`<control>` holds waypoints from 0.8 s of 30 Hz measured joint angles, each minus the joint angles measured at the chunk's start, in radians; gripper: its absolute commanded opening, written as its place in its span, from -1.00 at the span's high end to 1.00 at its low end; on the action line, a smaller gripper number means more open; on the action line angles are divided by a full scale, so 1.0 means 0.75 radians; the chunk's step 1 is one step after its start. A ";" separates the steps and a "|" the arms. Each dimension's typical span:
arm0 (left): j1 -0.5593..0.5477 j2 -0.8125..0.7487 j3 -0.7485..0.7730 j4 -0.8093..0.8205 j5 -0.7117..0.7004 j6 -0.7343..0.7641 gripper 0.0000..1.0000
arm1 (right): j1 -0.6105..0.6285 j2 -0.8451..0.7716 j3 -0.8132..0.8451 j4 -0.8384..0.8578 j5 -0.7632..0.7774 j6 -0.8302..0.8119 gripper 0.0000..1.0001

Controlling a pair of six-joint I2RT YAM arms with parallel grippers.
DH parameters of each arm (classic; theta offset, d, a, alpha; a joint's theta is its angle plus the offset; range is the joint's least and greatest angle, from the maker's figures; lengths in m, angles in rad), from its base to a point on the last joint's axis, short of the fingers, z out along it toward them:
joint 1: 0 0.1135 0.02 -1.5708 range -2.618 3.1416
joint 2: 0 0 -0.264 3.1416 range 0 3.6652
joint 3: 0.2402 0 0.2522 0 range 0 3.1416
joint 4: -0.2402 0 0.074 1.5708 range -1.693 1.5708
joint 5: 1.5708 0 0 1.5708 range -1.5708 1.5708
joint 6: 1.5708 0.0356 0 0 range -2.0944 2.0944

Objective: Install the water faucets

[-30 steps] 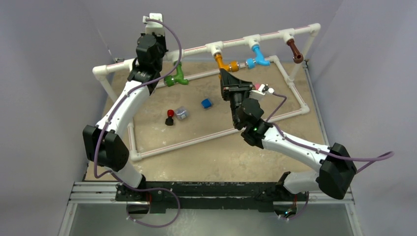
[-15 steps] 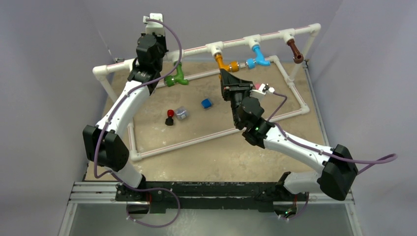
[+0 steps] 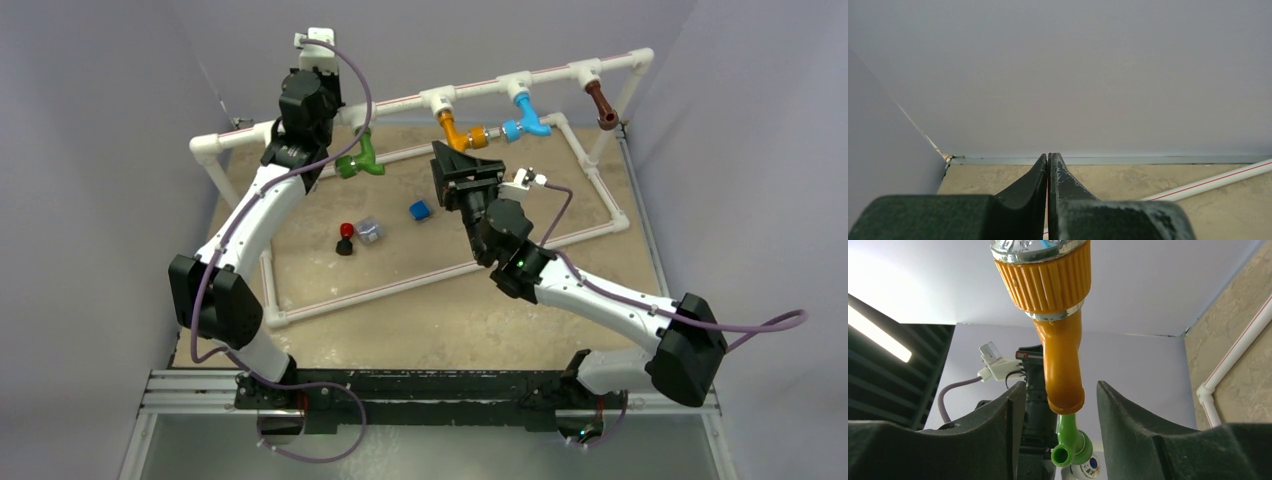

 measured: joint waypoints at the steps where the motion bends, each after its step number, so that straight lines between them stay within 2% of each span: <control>1: 0.000 0.000 0.000 0.000 0.000 0.000 1.00 | 0.000 0.000 -0.001 -0.003 0.000 -0.001 -0.16; 7: 0.000 0.000 0.000 0.000 0.000 0.000 1.00 | 0.000 -0.019 -0.001 -0.047 -0.005 -0.056 -0.32; 12: 0.000 0.000 0.000 0.000 0.000 -0.001 1.00 | 0.000 -0.115 -0.015 -0.051 -0.034 -0.244 -0.43; 19: -0.001 0.000 0.002 -0.005 -0.001 0.000 1.00 | 0.000 -0.336 -0.108 -0.125 -0.069 -0.639 -0.48; 24: -0.001 0.000 0.002 -0.006 -0.001 0.000 1.00 | -0.001 -0.543 -0.166 -0.136 -0.106 -1.066 -0.48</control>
